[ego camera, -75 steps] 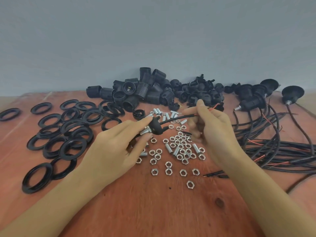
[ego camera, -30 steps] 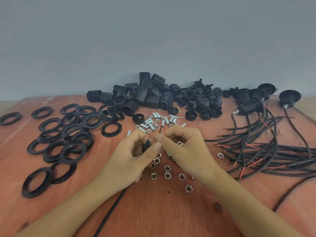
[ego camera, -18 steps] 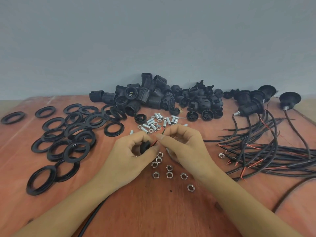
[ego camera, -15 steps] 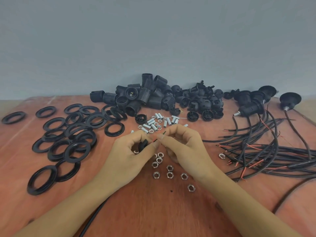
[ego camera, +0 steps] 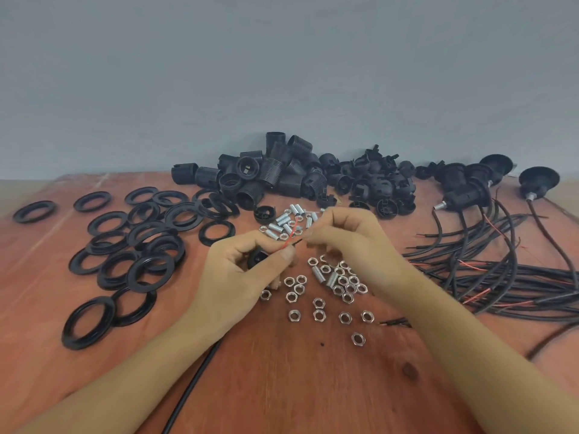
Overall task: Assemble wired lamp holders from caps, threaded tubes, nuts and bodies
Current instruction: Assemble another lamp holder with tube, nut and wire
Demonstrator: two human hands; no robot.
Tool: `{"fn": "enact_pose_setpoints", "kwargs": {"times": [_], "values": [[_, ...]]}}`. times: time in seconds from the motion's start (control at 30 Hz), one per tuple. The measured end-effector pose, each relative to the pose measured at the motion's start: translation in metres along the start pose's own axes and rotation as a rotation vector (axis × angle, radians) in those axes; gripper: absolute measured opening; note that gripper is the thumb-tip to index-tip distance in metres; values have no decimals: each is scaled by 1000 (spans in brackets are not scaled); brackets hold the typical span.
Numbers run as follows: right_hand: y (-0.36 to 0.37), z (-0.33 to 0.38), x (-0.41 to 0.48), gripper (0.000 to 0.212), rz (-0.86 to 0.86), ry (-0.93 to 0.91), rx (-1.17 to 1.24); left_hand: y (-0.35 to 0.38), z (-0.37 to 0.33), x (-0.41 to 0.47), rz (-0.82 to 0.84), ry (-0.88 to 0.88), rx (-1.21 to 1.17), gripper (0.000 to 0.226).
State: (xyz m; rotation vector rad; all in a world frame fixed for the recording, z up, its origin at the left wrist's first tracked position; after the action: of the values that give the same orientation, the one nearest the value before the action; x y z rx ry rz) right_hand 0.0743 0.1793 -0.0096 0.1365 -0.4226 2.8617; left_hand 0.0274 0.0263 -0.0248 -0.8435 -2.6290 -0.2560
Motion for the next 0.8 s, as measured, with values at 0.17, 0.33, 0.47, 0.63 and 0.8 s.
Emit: {"fn": "enact_pose_setpoints", "kwargs": {"times": [0.17, 0.33, 0.47, 0.63, 0.8], "values": [[-27, 12, 64, 15, -278, -77, -440, -8, 0, 1, -83, 24, 106, 26], [6, -4, 122, 52, -203, -114, -1202, -7, -2, 1, -108, 40, 167, 28], [15, -17, 143, 54, -280, -114, -1374, -6, -3, 1, -89, 54, 158, 13], [11, -18, 143, 54, -303, -144, -1426, -8, 0, 1, -82, 23, 170, 17], [-18, 1, 117, 43, -375, -172, -1061, -10, -5, 2, -122, 51, 223, 25]]}}
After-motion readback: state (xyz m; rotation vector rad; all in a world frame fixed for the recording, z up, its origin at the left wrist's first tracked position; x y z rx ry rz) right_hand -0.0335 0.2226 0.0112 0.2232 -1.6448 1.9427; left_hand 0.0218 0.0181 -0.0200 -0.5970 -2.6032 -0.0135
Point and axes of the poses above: each hand's wrist, its own x-axis towards the middle knuckle, its own y-axis out of the palm, z = x × y, the point moved 5 cm from there along x, towards the middle knuckle, and after that the axes turned 8 degrees about -x, right-handed, at the moved point
